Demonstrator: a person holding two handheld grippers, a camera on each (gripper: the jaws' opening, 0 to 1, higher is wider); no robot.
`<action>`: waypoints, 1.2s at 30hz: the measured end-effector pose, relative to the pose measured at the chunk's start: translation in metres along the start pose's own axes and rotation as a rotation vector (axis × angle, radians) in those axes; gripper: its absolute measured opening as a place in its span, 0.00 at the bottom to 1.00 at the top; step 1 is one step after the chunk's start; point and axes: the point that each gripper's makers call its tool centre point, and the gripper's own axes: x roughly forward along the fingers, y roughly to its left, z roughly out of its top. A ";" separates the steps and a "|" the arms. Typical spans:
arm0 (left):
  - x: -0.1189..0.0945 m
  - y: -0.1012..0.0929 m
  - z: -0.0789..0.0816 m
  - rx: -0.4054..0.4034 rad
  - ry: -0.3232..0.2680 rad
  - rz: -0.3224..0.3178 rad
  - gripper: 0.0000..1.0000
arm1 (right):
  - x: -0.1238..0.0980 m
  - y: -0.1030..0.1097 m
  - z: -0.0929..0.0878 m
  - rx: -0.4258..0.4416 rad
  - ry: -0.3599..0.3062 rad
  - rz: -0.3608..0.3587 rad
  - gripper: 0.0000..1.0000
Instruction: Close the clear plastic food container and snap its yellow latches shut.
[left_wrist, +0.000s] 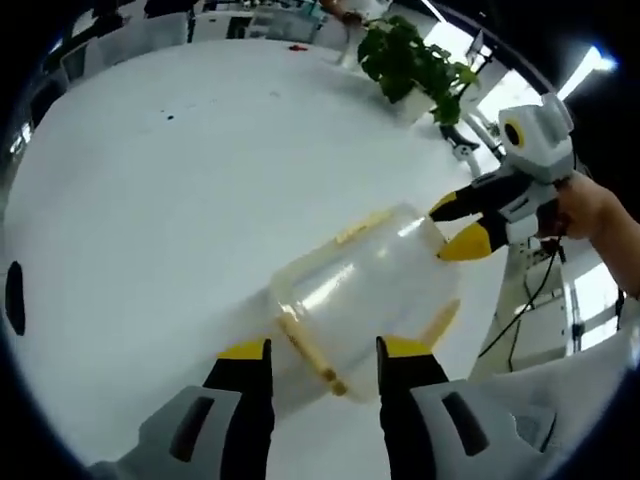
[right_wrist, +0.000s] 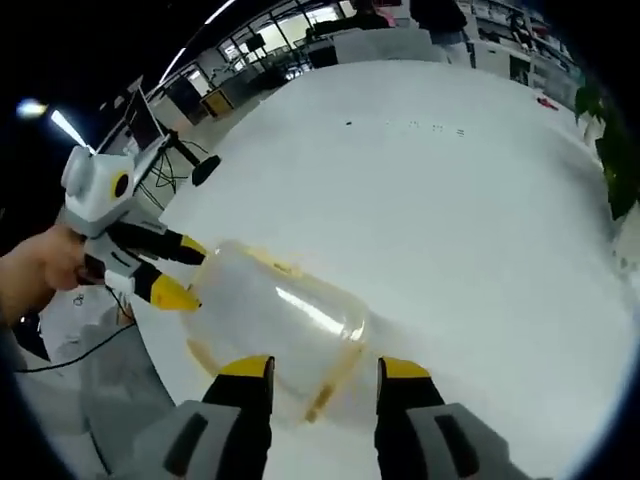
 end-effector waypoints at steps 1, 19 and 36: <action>-0.001 0.000 -0.001 0.010 0.003 0.001 0.37 | -0.001 0.001 0.001 -0.011 -0.005 0.002 0.39; -0.011 -0.020 0.016 0.414 -0.059 -0.045 0.47 | -0.008 0.014 0.004 -0.557 -0.001 -0.003 0.38; -0.004 -0.057 0.029 0.630 -0.094 -0.146 0.39 | -0.006 0.052 0.014 -0.700 -0.075 0.153 0.35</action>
